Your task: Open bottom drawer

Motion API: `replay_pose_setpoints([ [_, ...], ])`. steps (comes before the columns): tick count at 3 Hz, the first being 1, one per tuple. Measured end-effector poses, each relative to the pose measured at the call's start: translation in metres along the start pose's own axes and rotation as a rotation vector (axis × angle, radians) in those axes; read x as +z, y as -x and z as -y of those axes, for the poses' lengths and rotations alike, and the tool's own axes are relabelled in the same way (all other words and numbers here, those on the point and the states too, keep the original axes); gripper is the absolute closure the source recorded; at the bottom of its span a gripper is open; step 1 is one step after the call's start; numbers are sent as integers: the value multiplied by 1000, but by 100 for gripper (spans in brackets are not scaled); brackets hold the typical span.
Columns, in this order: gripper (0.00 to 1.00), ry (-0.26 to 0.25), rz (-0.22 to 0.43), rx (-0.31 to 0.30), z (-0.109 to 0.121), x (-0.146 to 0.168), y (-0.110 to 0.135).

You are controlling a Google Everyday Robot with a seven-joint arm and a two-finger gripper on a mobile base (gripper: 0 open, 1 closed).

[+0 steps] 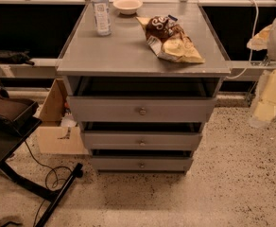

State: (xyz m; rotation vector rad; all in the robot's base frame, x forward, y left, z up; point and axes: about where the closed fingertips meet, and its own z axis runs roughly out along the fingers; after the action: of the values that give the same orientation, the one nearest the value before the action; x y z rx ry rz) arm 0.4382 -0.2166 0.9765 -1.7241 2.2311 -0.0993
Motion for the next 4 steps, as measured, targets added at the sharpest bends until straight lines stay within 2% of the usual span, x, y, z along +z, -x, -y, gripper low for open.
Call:
replay_pose_setpoints([
  [1,0,-15,-5,-6,-1,-1,3],
  [2,0,-86,-10,-3,-20,1,16],
  [3,0,-125,5,7,-48,40,38],
  [4,0,-65,-4,2,-75,166,55],
])
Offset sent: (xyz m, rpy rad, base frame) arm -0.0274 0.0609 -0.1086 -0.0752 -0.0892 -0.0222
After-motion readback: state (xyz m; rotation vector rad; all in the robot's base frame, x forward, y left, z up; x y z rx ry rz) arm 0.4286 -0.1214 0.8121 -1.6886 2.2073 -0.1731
